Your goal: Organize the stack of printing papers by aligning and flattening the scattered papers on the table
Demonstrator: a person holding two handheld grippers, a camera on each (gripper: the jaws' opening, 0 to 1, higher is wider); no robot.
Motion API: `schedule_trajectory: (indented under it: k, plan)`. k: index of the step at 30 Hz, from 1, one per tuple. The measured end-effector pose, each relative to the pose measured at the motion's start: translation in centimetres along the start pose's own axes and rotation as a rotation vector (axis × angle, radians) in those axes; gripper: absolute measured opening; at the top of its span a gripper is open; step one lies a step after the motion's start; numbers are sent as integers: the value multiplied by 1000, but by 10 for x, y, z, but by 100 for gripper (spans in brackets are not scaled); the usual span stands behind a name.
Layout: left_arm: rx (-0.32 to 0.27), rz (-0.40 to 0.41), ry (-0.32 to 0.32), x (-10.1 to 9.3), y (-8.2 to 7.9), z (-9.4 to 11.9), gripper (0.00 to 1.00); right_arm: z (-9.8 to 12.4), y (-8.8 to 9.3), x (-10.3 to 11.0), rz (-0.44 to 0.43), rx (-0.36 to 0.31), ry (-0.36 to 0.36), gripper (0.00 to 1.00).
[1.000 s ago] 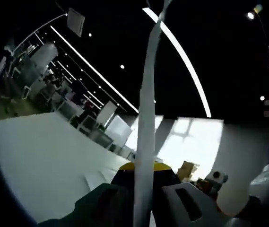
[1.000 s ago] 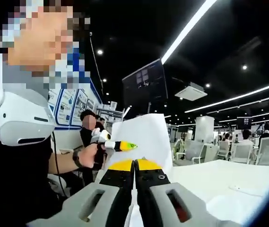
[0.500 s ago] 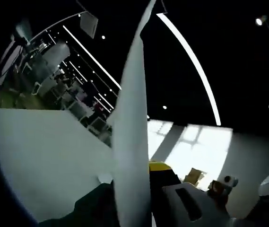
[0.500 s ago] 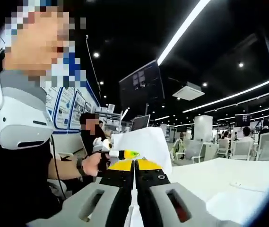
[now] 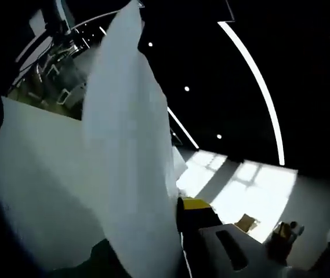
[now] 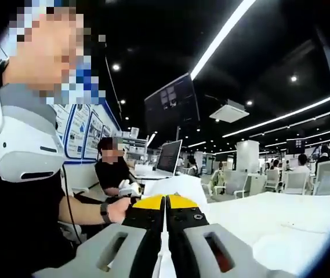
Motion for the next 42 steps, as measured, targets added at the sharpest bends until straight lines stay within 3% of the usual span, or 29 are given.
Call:
schedule_trajectory:
  k: [5, 7, 14, 22, 35, 42]
  plan:
    - [-5, -19, -8, 3, 1, -2, 6, -5, 3, 1, 12, 13, -3, 0]
    - [-32, -71, -34, 8, 1, -1, 6, -6, 4, 1, 9, 14, -4, 0]
    - [-34, -75, -43, 11, 0, -1, 6, -4, 5, -2, -1, 14, 13, 0]
    - [-36, -105, -52, 12, 5, 0, 6, 3, 6, -14, -14, 7, 75, 0]
    - [-37, -35, -44, 16, 3, 1, 6, 8, 8, -23, -19, 9, 132, 4]
    - [-41, -109, -59, 11, 8, 0, 6, 16, 8, -31, -39, 6, 184, 7]
Point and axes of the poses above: the point that each gripper's makers call its tool centre point, and the gripper's own axes: z roughly backward along the fingers, x roughly to its left, y roughly out of its underside, the point moved 2 cm from there along z, roughly backward along the fingers, and after that the axes turned 14 degrees about -y, right-handed, at the moved point
